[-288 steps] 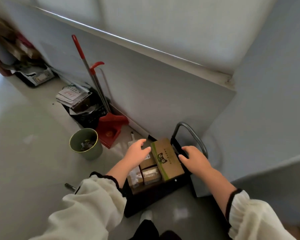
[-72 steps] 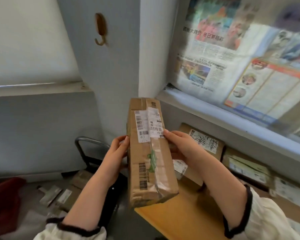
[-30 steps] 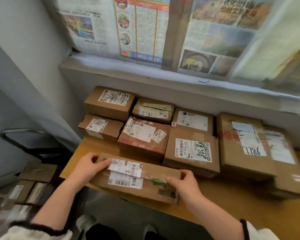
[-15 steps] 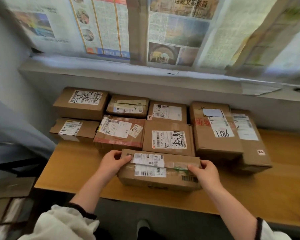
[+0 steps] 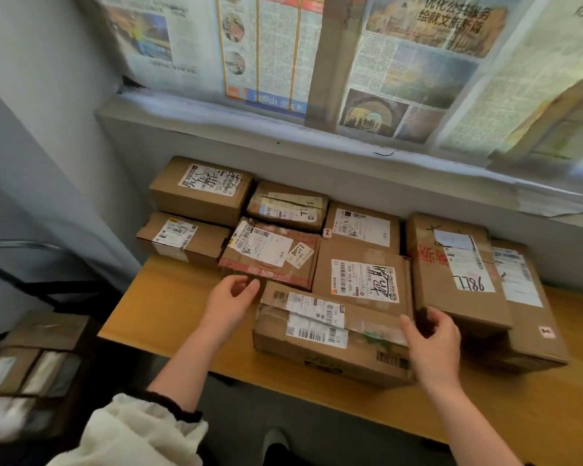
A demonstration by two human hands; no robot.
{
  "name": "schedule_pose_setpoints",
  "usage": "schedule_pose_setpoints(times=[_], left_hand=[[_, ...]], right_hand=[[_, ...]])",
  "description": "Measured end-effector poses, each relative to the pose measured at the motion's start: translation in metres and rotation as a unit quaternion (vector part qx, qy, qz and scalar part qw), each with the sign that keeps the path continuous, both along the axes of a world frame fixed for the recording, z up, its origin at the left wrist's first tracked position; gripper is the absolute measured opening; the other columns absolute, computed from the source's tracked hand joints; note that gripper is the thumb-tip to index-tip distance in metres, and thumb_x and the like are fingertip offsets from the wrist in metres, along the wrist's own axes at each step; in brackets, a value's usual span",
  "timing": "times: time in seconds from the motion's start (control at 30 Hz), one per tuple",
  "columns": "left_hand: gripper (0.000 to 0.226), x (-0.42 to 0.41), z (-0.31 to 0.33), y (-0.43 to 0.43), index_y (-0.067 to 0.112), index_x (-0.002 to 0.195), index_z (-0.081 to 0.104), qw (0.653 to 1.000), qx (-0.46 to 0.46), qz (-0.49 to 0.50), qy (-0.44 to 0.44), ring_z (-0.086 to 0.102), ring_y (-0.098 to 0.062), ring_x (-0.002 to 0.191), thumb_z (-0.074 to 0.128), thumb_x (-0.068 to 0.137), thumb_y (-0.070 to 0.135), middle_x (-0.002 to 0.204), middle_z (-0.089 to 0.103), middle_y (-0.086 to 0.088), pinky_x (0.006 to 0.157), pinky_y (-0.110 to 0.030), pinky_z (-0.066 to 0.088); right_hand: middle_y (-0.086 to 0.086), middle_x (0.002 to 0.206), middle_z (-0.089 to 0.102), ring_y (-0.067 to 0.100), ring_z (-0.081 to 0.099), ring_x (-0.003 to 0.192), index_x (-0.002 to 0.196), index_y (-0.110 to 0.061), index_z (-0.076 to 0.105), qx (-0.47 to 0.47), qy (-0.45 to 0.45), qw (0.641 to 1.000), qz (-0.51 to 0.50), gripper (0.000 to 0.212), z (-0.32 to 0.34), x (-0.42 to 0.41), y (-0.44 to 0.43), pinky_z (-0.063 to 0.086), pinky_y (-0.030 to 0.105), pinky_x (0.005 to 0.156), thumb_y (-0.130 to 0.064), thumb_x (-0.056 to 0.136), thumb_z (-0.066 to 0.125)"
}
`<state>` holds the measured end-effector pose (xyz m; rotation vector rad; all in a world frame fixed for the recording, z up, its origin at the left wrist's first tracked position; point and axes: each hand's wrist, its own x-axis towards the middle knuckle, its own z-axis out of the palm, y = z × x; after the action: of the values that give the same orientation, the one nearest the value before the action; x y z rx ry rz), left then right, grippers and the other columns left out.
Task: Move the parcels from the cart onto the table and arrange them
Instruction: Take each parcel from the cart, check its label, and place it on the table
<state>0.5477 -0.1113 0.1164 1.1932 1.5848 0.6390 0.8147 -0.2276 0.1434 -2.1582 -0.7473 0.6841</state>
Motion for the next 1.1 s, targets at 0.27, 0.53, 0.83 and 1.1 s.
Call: schedule_pose_setpoints(times=[0.27, 0.53, 0.83, 1.1], left_hand=[[0.046, -0.182, 0.038, -0.025, 0.016, 0.135, 0.046, 0.959, 0.162, 0.132, 0.191, 0.045, -0.016, 0.126, 0.055, 0.092, 0.029, 0.135, 0.051, 0.001, 0.101, -0.030, 0.036], [0.065, -0.426, 0.072, -0.096, 0.021, 0.146, 0.029, 0.866, 0.096, 0.316, 0.375, 0.021, -0.023, 0.142, 0.054, 0.090, 0.043, 0.151, 0.032, -0.001, 0.113, -0.035, 0.021], [0.064, -0.580, 0.059, -0.119, 0.020, 0.144, 0.033, 0.827, 0.036, 0.437, 0.352, 0.032, -0.021, 0.136, 0.052, 0.090, 0.048, 0.146, 0.039, -0.001, 0.111, -0.040, 0.031], [0.060, -0.616, -0.012, -0.097, 0.020, 0.146, 0.029, 0.847, -0.049, 0.478, 0.228, 0.033, -0.019, 0.136, 0.049, 0.093, 0.041, 0.149, 0.034, -0.001, 0.108, -0.036, 0.032]], right_hand=[[0.008, 0.143, 0.041, 0.030, 0.028, 0.138, 0.132, -0.013, 0.049, 0.087, -0.324, 0.845, 0.416, 0.052, 0.041, -0.173, 0.122, 0.017, 0.040, 0.114, -0.031, 0.085, 0.064], [0.009, 0.154, 0.025, 0.036, 0.013, 0.144, 0.143, -0.017, 0.036, 0.181, -0.369, 0.580, 0.703, 0.071, 0.084, -0.476, 0.187, 0.025, 0.054, 0.111, -0.054, 0.085, 0.054], [-0.005, 0.159, -0.006, 0.023, -0.010, 0.146, 0.150, -0.028, 0.009, 0.150, -0.369, 0.466, 0.790, 0.070, 0.090, -0.667, 0.209, 0.007, 0.042, 0.118, -0.061, 0.092, 0.030], [-0.001, 0.159, 0.009, 0.024, 0.002, 0.146, 0.149, -0.022, 0.021, 0.058, -0.336, 0.426, 0.838, 0.066, 0.015, -0.747, 0.238, 0.017, 0.044, 0.117, -0.056, 0.094, 0.034]])
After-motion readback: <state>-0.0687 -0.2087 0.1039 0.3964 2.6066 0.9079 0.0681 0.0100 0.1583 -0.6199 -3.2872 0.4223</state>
